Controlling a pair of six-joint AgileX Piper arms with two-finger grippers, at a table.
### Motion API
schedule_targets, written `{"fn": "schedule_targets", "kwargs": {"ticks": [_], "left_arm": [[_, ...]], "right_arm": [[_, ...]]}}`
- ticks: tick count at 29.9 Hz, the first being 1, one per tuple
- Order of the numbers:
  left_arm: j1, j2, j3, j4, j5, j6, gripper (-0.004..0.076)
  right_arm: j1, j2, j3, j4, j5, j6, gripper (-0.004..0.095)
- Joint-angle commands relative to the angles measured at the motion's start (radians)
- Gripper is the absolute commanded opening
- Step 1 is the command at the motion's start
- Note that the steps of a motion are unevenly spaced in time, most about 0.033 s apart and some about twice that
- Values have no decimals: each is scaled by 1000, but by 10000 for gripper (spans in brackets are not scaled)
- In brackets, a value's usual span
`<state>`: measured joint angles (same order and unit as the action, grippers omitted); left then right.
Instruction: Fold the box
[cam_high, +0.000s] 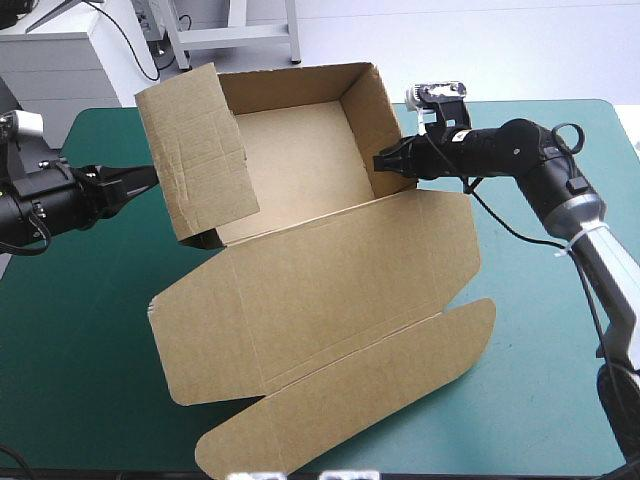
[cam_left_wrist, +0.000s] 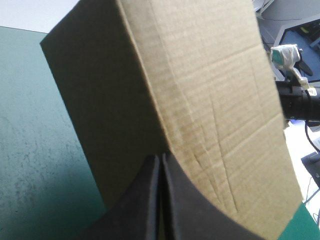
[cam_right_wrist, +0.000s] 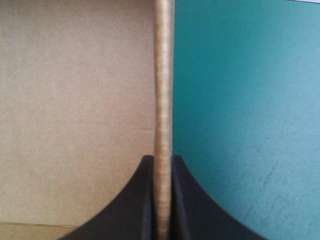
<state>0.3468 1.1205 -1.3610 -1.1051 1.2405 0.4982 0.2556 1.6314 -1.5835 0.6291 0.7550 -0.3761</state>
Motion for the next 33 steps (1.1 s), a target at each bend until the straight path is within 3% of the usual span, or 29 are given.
{"fn": "schedule_targets", "kwargs": {"ticks": [1, 9, 15, 18, 24, 33], "left_arm": [[-8, -12, -29, -69, -11, -35, -8], [-8, -4, -29, -1, -16, -115, 25], [-8, 22, -29, -5, -3, -138, 286], [-8, 22, -29, -41, 0, -138, 373], [-86, 29, -29, -47, -37, -133, 380], [-293, 101, -29, 122, -179, -133, 380]], "right_arm": [[37, -34, -35, 44, -74, 9, -14], [42, -19, -35, 40, -90, 9, -14], [42, -15, -35, 40, -96, 9, -14], [42, -11, -35, 40, -96, 9, -14], [42, 0, -35, 40, -96, 9, -14], [42, 0, -35, 28, -66, 1, -14]]}}
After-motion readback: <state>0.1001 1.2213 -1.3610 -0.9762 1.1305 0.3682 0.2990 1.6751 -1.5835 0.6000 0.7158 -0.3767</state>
